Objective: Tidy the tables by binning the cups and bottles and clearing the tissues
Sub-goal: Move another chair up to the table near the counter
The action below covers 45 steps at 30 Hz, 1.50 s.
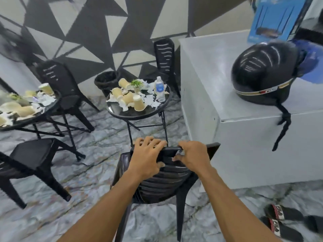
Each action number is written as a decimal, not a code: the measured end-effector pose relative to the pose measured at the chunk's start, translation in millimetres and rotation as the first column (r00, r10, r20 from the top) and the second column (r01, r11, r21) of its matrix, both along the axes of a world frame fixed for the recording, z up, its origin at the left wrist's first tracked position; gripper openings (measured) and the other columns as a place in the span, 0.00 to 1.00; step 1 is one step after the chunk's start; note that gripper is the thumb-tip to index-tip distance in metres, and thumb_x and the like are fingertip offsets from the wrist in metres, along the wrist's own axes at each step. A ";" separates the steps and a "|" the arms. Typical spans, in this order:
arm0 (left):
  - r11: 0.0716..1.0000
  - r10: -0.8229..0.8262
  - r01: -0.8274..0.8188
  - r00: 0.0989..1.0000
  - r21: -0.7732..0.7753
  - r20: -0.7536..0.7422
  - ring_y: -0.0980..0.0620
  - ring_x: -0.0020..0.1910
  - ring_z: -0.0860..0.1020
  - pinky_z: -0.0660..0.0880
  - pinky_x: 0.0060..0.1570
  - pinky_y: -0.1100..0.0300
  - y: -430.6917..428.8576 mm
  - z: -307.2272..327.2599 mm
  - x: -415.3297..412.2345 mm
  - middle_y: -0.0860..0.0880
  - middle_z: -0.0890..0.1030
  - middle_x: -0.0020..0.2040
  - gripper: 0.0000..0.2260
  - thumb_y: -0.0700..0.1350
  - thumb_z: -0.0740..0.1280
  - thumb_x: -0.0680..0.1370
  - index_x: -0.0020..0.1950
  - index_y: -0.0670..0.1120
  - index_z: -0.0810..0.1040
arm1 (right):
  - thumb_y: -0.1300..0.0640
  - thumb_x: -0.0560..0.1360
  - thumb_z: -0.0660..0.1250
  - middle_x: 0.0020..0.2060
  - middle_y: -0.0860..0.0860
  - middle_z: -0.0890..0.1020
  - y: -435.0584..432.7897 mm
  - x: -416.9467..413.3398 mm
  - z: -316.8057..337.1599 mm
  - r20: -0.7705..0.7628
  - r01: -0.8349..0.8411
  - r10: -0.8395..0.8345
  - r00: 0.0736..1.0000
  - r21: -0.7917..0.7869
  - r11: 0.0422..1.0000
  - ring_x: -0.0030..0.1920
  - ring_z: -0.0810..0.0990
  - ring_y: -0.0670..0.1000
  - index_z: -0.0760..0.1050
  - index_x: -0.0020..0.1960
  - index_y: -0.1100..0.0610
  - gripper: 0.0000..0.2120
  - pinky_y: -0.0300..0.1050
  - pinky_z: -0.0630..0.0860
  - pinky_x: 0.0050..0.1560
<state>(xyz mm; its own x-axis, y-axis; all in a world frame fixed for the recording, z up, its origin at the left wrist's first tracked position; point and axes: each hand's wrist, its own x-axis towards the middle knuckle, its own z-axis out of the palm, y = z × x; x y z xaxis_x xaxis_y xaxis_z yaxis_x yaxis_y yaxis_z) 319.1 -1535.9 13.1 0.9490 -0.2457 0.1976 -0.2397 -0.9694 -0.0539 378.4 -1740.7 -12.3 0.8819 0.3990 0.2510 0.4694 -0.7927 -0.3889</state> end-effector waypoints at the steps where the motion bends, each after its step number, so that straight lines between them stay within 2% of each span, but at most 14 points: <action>1: 1.000 -0.014 0.014 1.000 -0.003 0.001 0.48 0.58 0.75 0.73 0.55 0.50 12.3 -0.4 3.8 0.55 0.80 0.58 0.31 0.64 0.75 0.65 0.65 0.53 0.74 | 0.39 0.64 0.76 0.36 0.47 0.82 12.7 -0.4 2.8 0.007 -0.001 0.001 1.000 0.013 1.000 0.39 0.79 0.51 0.75 0.40 0.49 0.17 0.46 0.69 0.36; 5: 0.999 0.002 -0.004 0.999 -0.046 -0.043 0.52 0.47 0.80 0.76 0.37 0.54 55.9 4.5 21.3 0.57 0.82 0.47 0.19 0.63 0.70 0.70 0.54 0.55 0.74 | 0.35 0.59 0.77 0.31 0.41 0.75 37.9 11.8 8.2 -0.003 0.015 -0.015 1.000 0.044 0.999 0.34 0.73 0.45 0.69 0.37 0.45 0.22 0.40 0.60 0.32; 8: 0.993 0.027 -0.030 0.999 -0.118 -0.030 0.53 0.41 0.79 0.76 0.34 0.54 79.3 10.2 33.4 0.56 0.80 0.39 0.18 0.63 0.74 0.69 0.48 0.53 0.74 | 0.37 0.58 0.80 0.32 0.40 0.76 36.5 34.0 9.8 -0.101 -0.005 0.012 0.995 0.065 0.998 0.35 0.74 0.44 0.68 0.36 0.44 0.23 0.39 0.64 0.33; 11: 0.988 0.070 -0.075 0.997 -0.133 -0.037 0.54 0.38 0.78 0.72 0.32 0.56 104.5 16.7 50.7 0.56 0.78 0.35 0.20 0.65 0.75 0.66 0.44 0.52 0.73 | 0.40 0.56 0.82 0.33 0.42 0.78 35.4 60.8 5.6 -0.154 -0.007 0.019 0.988 0.080 0.997 0.37 0.76 0.45 0.72 0.37 0.46 0.22 0.40 0.67 0.35; 15: 0.977 0.155 -0.161 0.986 -0.141 -0.057 0.56 0.34 0.72 0.64 0.32 0.58 133.1 28.7 83.5 0.57 0.73 0.30 0.25 0.71 0.73 0.63 0.36 0.54 0.67 | 0.35 0.53 0.81 0.30 0.43 0.78 52.4 98.8 -0.5 -0.170 0.019 -0.003 0.985 0.093 0.996 0.33 0.76 0.44 0.73 0.35 0.50 0.26 0.37 0.66 0.32; 17: 0.966 0.171 -0.179 0.984 -0.187 -0.055 0.57 0.38 0.73 0.66 0.36 0.57 144.1 35.4 104.3 0.60 0.73 0.32 0.23 0.71 0.74 0.60 0.38 0.58 0.69 | 0.33 0.51 0.81 0.28 0.44 0.77 62.9 122.8 -2.8 -0.167 0.028 -0.006 0.986 0.132 0.991 0.32 0.76 0.44 0.70 0.33 0.50 0.28 0.38 0.66 0.31; 20: 0.962 0.153 -0.158 0.988 -0.221 -0.038 0.56 0.53 0.79 0.74 0.50 0.56 156.7 43.1 137.7 0.61 0.82 0.49 0.28 0.71 0.75 0.59 0.54 0.59 0.78 | 0.31 0.50 0.80 0.28 0.44 0.77 75.6 158.9 0.0 -0.155 0.031 -0.004 0.988 0.173 0.984 0.32 0.76 0.44 0.72 0.33 0.52 0.30 0.39 0.69 0.31; 22: 0.963 0.158 -0.167 0.986 -0.213 -0.057 0.55 0.55 0.79 0.75 0.53 0.55 162.3 48.0 158.9 0.59 0.83 0.54 0.33 0.71 0.75 0.60 0.60 0.57 0.78 | 0.31 0.50 0.80 0.29 0.44 0.78 81.1 181.1 3.7 -0.166 0.021 0.010 0.986 0.189 0.982 0.33 0.77 0.45 0.74 0.34 0.52 0.29 0.39 0.70 0.32; 26: 0.956 0.220 -0.239 0.968 -0.172 -0.125 0.57 0.37 0.78 0.74 0.40 0.58 175.9 50.4 196.4 0.59 0.79 0.33 0.28 0.76 0.71 0.58 0.45 0.56 0.78 | 0.31 0.53 0.79 0.29 0.43 0.76 90.9 213.2 10.2 -0.158 -0.008 0.039 0.987 0.194 0.981 0.33 0.76 0.46 0.69 0.32 0.48 0.27 0.40 0.67 0.31; 28: 0.942 0.237 -0.261 0.962 -0.209 -0.134 0.59 0.33 0.77 0.74 0.38 0.58 183.7 50.8 209.4 0.58 0.77 0.28 0.27 0.75 0.71 0.58 0.39 0.54 0.76 | 0.31 0.54 0.79 0.29 0.42 0.75 98.0 225.3 14.7 -0.156 -0.019 0.050 0.986 0.191 0.981 0.34 0.76 0.46 0.65 0.31 0.45 0.27 0.41 0.68 0.33; 34: 0.950 0.203 -0.225 0.972 -0.219 -0.117 0.59 0.27 0.72 0.64 0.31 0.61 214.2 56.7 241.4 0.56 0.73 0.24 0.26 0.71 0.77 0.57 0.32 0.52 0.70 | 0.31 0.55 0.79 0.29 0.40 0.75 128.2 245.0 27.1 -0.153 0.006 0.019 0.988 0.163 0.987 0.34 0.77 0.47 0.64 0.30 0.41 0.26 0.42 0.71 0.36; 37: 0.947 0.173 -0.197 0.978 -0.254 -0.115 0.58 0.28 0.72 0.65 0.32 0.60 241.1 58.2 257.4 0.56 0.72 0.24 0.26 0.71 0.77 0.57 0.31 0.54 0.69 | 0.29 0.55 0.77 0.26 0.38 0.71 151.7 252.0 34.0 -0.068 0.011 -0.004 0.998 0.095 0.995 0.32 0.73 0.45 0.63 0.30 0.42 0.27 0.41 0.68 0.35; 42: 0.925 0.126 -0.160 0.985 -0.345 -0.120 0.56 0.28 0.72 0.67 0.30 0.59 280.8 41.7 286.6 0.55 0.73 0.25 0.27 0.72 0.77 0.56 0.33 0.51 0.72 | 0.25 0.55 0.73 0.26 0.41 0.75 180.1 267.5 43.2 0.047 0.068 -0.068 0.997 -0.010 0.998 0.31 0.75 0.46 0.72 0.33 0.50 0.29 0.42 0.71 0.34; 45: 0.920 0.095 -0.154 0.980 -0.360 -0.175 0.55 0.29 0.72 0.68 0.31 0.57 294.2 18.4 302.0 0.54 0.73 0.26 0.27 0.71 0.76 0.57 0.34 0.50 0.72 | 0.27 0.56 0.75 0.23 0.39 0.68 193.9 270.5 31.5 0.089 0.095 -0.090 0.992 -0.054 0.994 0.28 0.71 0.46 0.68 0.32 0.49 0.28 0.40 0.66 0.30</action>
